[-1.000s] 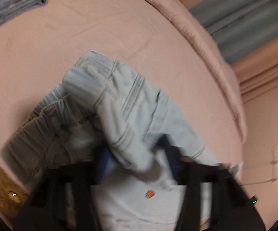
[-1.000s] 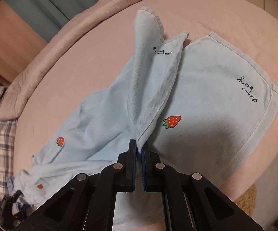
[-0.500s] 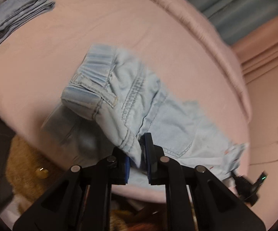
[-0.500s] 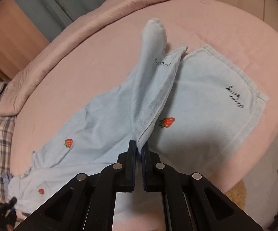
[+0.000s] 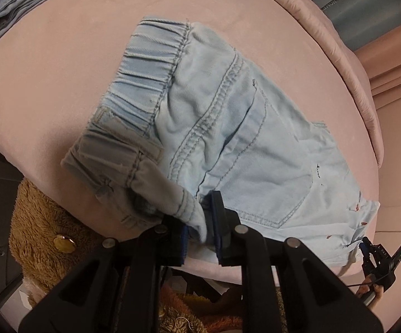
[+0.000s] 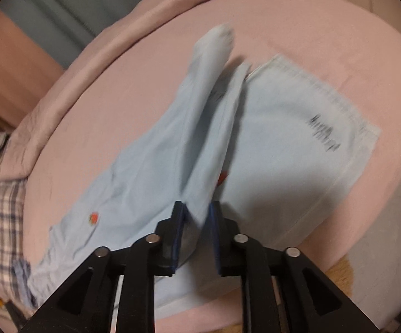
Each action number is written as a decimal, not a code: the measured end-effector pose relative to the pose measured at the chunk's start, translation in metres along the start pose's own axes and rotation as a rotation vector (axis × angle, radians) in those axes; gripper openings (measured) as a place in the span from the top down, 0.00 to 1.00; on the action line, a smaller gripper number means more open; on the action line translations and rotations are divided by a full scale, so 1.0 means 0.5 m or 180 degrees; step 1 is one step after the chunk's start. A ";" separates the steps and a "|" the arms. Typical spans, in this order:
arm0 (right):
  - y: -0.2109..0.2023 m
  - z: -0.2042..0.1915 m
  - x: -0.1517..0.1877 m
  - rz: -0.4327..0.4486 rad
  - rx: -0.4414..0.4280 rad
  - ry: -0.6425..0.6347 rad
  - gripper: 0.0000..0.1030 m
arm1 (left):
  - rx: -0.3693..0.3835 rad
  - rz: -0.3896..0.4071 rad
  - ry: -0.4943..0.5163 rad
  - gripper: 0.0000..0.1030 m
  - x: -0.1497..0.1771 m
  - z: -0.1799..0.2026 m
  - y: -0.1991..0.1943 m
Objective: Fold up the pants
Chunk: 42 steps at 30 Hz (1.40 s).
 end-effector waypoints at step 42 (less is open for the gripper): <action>-0.088 0.211 0.047 0.0424 0.0454 0.0743 0.97 | 0.0198 0.0138 0.0189 0.89 0.002 -0.010 -0.090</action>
Point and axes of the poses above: each gripper's, at about its wrist camera, not at the fingertips, and y roughly the way its jaws point, z to its right, x to its underside, the point moved 2 cm from there along y, roughly the way its jaws point, and after that the axes turned 14 degrees about -y, right-handed, at the moved point
